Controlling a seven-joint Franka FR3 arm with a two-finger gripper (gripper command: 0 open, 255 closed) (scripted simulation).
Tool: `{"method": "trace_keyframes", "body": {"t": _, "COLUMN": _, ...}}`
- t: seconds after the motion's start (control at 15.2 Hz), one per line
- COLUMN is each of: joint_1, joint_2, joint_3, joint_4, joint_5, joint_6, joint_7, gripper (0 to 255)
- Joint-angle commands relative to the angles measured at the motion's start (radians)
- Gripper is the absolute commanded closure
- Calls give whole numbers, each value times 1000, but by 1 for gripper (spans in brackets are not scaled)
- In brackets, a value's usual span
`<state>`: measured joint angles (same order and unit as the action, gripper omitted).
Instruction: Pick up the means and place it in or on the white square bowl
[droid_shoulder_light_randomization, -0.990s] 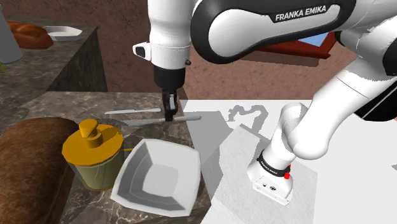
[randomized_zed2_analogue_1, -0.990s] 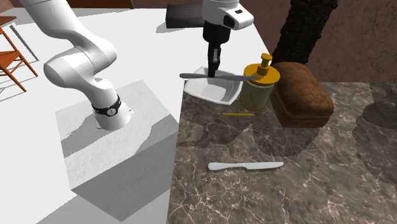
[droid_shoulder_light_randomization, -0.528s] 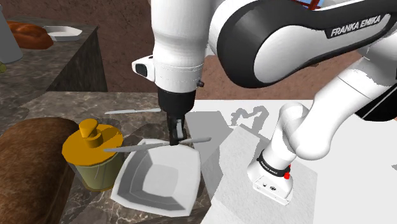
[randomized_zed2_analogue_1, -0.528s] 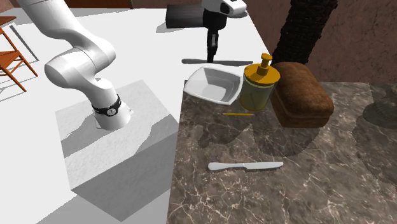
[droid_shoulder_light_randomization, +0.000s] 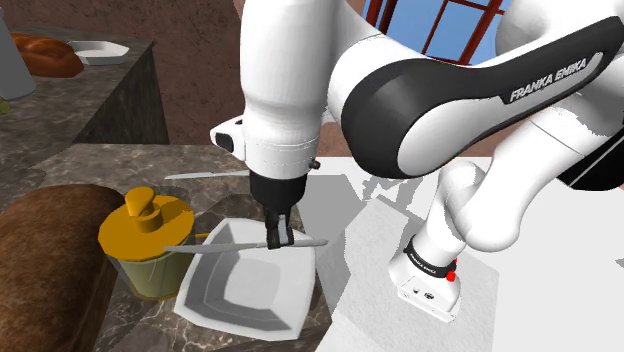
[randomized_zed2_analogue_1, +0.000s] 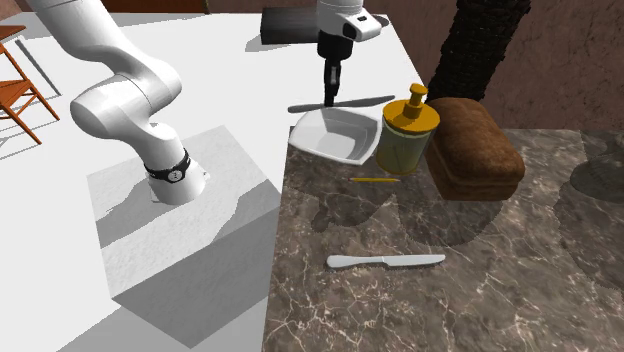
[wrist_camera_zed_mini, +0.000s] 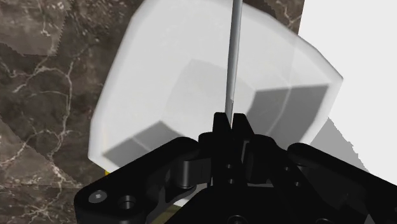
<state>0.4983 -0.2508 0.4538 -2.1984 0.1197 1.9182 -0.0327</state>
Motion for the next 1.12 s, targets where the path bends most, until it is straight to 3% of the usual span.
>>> {"method": "trace_keyframes", "body": {"t": 0.0, "joint_1": 0, "joint_2": 9, "joint_3": 3, "joint_4": -19, "joint_5": -2, "joint_6": 27, "joint_7": 2, "gripper": 255}}
{"method": "trace_keyframes", "body": {"t": 0.59, "joint_1": 0, "joint_2": 52, "joint_3": 17, "joint_4": -99, "joint_5": -12, "joint_6": 147, "joint_7": 13, "gripper": 255}}
{"method": "trace_keyframes", "body": {"t": 1.06, "joint_1": 0, "joint_2": 52, "joint_3": 17, "joint_4": -99, "joint_5": -12, "joint_6": 147, "joint_7": 13, "gripper": 255}}
